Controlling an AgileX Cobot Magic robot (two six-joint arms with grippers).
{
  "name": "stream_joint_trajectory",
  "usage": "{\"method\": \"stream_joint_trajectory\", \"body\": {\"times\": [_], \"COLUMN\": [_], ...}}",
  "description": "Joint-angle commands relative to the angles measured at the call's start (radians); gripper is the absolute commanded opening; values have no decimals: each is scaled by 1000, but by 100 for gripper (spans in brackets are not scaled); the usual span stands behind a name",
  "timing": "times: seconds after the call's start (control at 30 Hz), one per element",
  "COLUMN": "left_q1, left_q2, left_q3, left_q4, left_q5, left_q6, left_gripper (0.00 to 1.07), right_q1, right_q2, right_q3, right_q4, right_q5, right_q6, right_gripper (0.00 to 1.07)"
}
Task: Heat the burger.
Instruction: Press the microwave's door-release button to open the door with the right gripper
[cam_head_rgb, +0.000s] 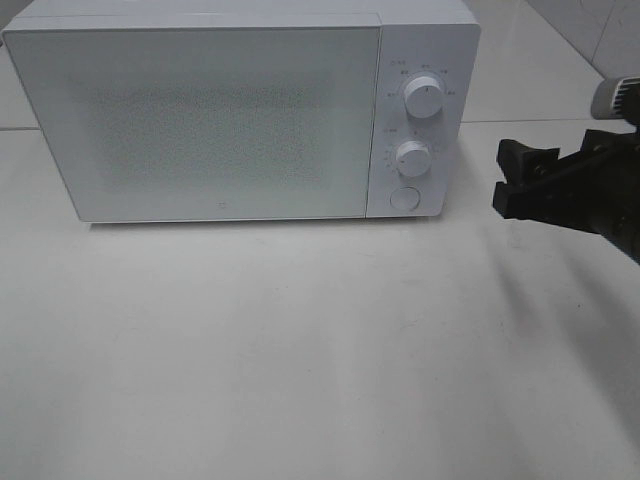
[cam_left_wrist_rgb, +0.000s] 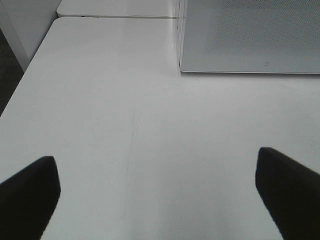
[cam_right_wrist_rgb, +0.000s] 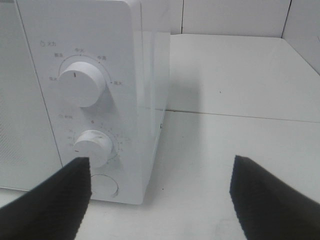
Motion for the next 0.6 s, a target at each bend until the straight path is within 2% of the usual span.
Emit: {"method": "stream_joint_trajectory", "body": {"times": [0.03,0.2,0.37,0.6], "left_q1": [0,0,0,0], "left_q2": [-6,-6,-6,-6], "left_q3": [3,3,3,3], "left_q4": [-1,-1,-1,-1], "left_q5": [-14,-14,-14,-14], "left_q6": [-6,-6,-6,-6], "left_gripper": [100,100,100,100], "right_q1": [86,157,280,370], "right_q2": [62,138,231,293], "right_q3": [0,0,-1,-12], "right_q4": [65,102,269,347], "right_q5": [-125,-226,-324,-381], "right_q6": [-47,-48,-48,-40], "right_gripper": [75,75,75,75]}}
